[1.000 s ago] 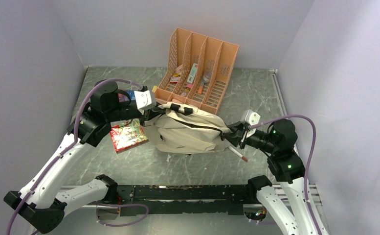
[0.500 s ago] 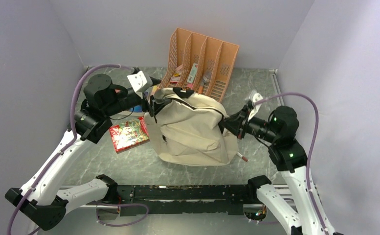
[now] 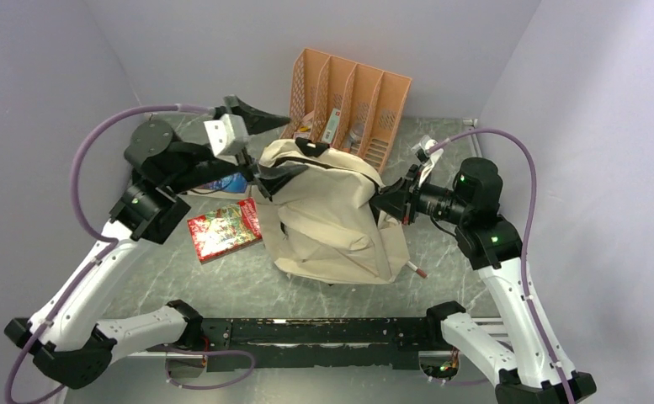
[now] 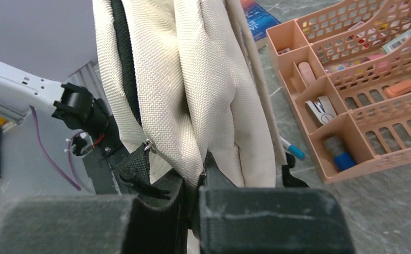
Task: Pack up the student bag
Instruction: Unzip the student bag at the center of the board.
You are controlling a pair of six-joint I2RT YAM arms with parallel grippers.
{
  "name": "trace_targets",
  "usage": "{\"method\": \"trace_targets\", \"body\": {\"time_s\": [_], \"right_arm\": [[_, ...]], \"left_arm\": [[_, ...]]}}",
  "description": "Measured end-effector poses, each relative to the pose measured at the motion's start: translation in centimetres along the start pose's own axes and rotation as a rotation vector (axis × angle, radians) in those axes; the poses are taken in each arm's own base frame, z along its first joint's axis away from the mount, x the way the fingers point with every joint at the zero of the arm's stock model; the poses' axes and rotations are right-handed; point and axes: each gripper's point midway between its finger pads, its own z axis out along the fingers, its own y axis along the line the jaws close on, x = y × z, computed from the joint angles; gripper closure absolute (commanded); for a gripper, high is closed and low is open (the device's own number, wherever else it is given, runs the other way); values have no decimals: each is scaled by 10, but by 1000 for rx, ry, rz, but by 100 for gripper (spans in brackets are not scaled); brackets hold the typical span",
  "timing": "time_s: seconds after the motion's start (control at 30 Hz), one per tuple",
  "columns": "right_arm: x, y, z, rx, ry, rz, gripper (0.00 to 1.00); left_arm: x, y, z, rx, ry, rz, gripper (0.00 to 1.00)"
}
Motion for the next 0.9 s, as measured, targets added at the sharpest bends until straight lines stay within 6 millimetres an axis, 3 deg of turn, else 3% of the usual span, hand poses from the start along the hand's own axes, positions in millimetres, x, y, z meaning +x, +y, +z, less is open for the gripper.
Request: {"method": "trace_targets", "body": {"time_s": [0.3,0.43,0.67,0.9], "right_arm": [[0,4,6,-52,-1,16,100],[2,8,4,-70,-10,5,100],[3,10,2,-73,-18,-35,100],[7,7,-1,-52,-31,-79,100]], "left_arm": [[23,-82,69,287,36,-24,8],[39,-108,92,343,78,-15,13],[52,-116,117,336,112,2,25],[58,-121,126,346,133,0,25]]}}
